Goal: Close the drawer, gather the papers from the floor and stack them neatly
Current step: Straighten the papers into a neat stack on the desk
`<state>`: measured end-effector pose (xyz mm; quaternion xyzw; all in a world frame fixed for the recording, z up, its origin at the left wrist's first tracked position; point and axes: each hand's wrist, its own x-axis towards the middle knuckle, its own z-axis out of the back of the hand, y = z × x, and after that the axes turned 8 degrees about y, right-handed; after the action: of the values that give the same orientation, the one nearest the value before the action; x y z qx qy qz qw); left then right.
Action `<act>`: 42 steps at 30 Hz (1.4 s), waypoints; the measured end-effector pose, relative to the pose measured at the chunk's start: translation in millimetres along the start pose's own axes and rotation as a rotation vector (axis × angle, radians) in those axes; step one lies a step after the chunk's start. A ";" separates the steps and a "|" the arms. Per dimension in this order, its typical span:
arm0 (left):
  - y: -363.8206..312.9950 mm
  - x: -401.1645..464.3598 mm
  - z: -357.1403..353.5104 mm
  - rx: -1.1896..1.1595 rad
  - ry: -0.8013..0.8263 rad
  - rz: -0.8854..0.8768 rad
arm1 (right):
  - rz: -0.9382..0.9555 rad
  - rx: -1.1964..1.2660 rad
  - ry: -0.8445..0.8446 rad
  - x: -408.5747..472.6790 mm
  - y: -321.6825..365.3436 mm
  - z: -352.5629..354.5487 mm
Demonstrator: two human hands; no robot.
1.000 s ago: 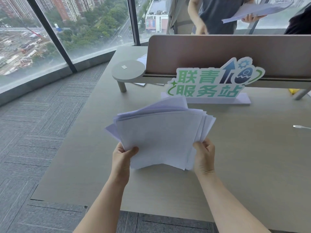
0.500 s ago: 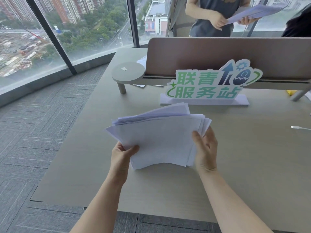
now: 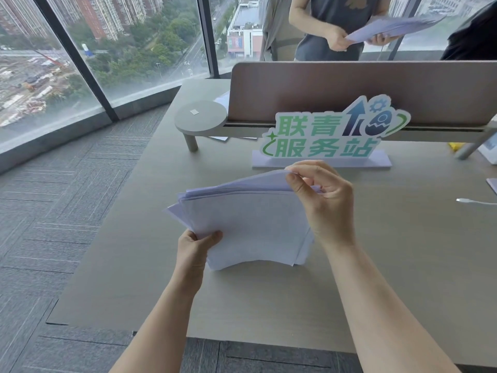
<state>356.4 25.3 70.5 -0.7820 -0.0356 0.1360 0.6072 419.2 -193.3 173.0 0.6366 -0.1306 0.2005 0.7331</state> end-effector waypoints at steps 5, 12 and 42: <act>-0.5 -0.5 0.3 -0.005 0.029 -0.010 | -0.095 0.183 -0.079 -4.6 -6.0 9.2; 1.3 1.8 1.0 0.017 0.063 0.002 | -0.148 0.399 -0.146 -25.4 -39.9 17.7; 23.2 10.7 -4.5 0.080 -0.001 0.157 | -0.650 0.358 -0.025 -53.2 -85.6 -12.3</act>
<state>365.4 17.4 47.4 -0.7575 0.0308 0.1850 0.6253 410.7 -197.3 71.9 0.7654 0.1066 -0.0309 0.6339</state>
